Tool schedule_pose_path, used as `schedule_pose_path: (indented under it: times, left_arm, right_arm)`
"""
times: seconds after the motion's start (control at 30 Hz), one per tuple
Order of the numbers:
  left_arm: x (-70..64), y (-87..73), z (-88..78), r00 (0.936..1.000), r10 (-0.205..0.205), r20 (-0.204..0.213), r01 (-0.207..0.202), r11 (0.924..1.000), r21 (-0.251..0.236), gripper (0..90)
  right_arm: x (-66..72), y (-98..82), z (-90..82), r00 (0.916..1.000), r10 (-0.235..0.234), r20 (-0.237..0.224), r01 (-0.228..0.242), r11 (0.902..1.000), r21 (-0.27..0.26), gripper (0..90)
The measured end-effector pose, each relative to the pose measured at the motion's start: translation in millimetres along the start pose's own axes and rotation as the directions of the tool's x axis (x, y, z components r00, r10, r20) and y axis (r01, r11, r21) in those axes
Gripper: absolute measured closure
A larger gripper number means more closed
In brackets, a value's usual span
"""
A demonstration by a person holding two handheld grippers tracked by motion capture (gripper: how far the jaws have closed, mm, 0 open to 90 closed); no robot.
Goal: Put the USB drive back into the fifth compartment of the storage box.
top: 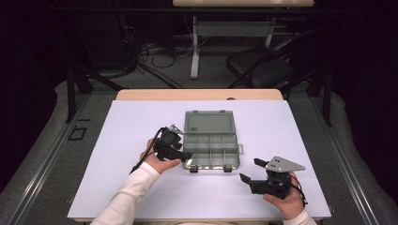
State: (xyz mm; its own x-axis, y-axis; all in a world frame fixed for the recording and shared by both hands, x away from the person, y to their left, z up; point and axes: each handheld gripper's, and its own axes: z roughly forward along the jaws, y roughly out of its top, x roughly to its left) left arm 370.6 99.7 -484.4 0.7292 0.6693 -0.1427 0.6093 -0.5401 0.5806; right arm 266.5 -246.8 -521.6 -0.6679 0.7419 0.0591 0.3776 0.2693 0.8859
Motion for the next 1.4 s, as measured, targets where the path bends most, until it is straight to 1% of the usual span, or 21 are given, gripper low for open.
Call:
schedule_pose_path:
  times: [0.07,0.13,0.23,0.3,0.37,0.43,0.47,0.57,0.7,0.77,0.87,0.97,1.07,1.13,1.17,1.3,1.37,1.4]
  left_arm:
    - [2.3,-1.7,-1.7,1.0000,-0.008,0.005,0.009,0.9999,-0.007,36.6]
    - [4.6,-3.1,-3.4,0.9999,-0.013,0.003,0.014,0.9997,-0.020,31.0]
    - [8.1,-5.5,-5.9,0.9996,-0.027,0.008,0.027,0.9992,-0.031,27.0]
    - [9.7,-6.8,-8.1,0.9995,-0.028,0.010,0.029,0.9985,-0.046,24.3]
    - [10.9,-8.0,-10.2,0.9995,-0.028,0.011,0.029,0.9978,-0.059,18.7]
    - [11.6,-9.6,-12.8,0.9997,-0.025,0.008,0.026,0.9974,-0.068,15.4]
    - [11.5,-10.6,-14.2,0.9997,-0.026,-0.001,0.026,0.9973,-0.069,15.4]
    - [11.0,-13.4,-18.9,0.9997,-0.023,-0.013,0.022,0.9963,-0.084,15.2]
    - [9.6,-17.5,-25.8,0.9999,-0.015,-0.003,0.015,0.9938,-0.110,15.2]
    - [8.7,-20.2,-29.7,1.0000,-0.006,-0.007,0.005,0.9919,-0.127,15.3]
    - [7.9,-25.2,-35.6,1.0000,0.001,-0.002,-0.001,0.9887,-0.150,15.2]
    - [7.5,-30.6,-40.4,0.9999,0.011,-0.010,-0.012,0.9859,-0.167,15.3]
    - [7.2,-34.0,-45.2,0.9994,0.025,-0.022,-0.028,0.9862,-0.163,15.2]
    - [6.9,-37.1,-47.3,0.9996,0.026,-0.015,-0.028,0.9819,-0.187,15.3]
    - [7.0,-38.8,-47.5,0.9996,0.027,-0.012,-0.029,0.9810,-0.192,15.3]
    - [8.6,-45.4,-47.5,0.9993,0.033,-0.019,-0.036,0.9807,-0.192,15.4]
    - [9.2,-48.5,-47.4,0.9994,0.029,-0.021,-0.032,0.9789,-0.202,15.4]
    - [9.4,-49.8,-48.0,0.9992,0.031,-0.026,-0.035,0.9798,-0.197,15.4]
  right_arm:
    - [0.3,-0.1,0.0,1.0000,0.000,0.000,0.000,1.0000,-0.002,20.6]
    - [0.8,-0.1,-0.1,1.0000,0.003,0.001,-0.003,1.0000,-0.002,20.6]
    - [0.9,-0.1,-0.1,1.0000,0.003,0.002,-0.003,1.0000,-0.002,20.6]
    - [0.8,-0.1,-0.1,1.0000,-0.001,0.003,0.001,1.0000,-0.001,20.6]
    - [1.0,-0.3,-0.1,1.0000,0.002,0.003,-0.002,1.0000,0.000,20.6]
    - [0.7,-0.5,0.0,1.0000,0.000,0.004,0.000,1.0000,-0.001,20.6]
    - [1.0,-0.7,0.1,1.0000,0.003,0.005,-0.003,1.0000,-0.006,20.6]
    - [0.6,-0.3,-1.3,1.0000,-0.003,0.007,0.003,1.0000,0.000,20.6]
    - [0.8,-0.2,-1.5,0.9999,-0.002,0.011,0.002,1.0000,0.001,20.6]
    - [1.3,-0.2,-1.5,0.9999,-0.002,0.011,0.002,1.0000,0.000,20.6]
    - [1.2,-0.3,-1.6,0.9999,-0.003,0.012,0.003,1.0000,0.000,20.6]
    - [0.7,-0.4,-1.9,0.9999,-0.002,0.012,0.002,1.0000,0.000,20.6]
    - [0.7,-0.4,-2.0,0.9999,-0.002,0.013,0.002,1.0000,0.002,20.6]
    - [0.9,-0.3,-2.0,0.9999,-0.003,0.012,0.003,1.0000,0.002,20.6]
    - [1.1,-0.4,-1.9,0.9999,-0.003,0.013,0.003,1.0000,0.001,20.6]
    - [1.0,-0.4,-2.1,0.9999,-0.001,0.014,0.001,1.0000,0.002,20.6]
    - [1.1,-0.4,-2.0,0.9999,0.000,0.014,0.000,1.0000,0.000,20.6]
    - [1.1,-0.4,-1.9,0.9999,-0.001,0.015,0.001,1.0000,0.002,20.6]
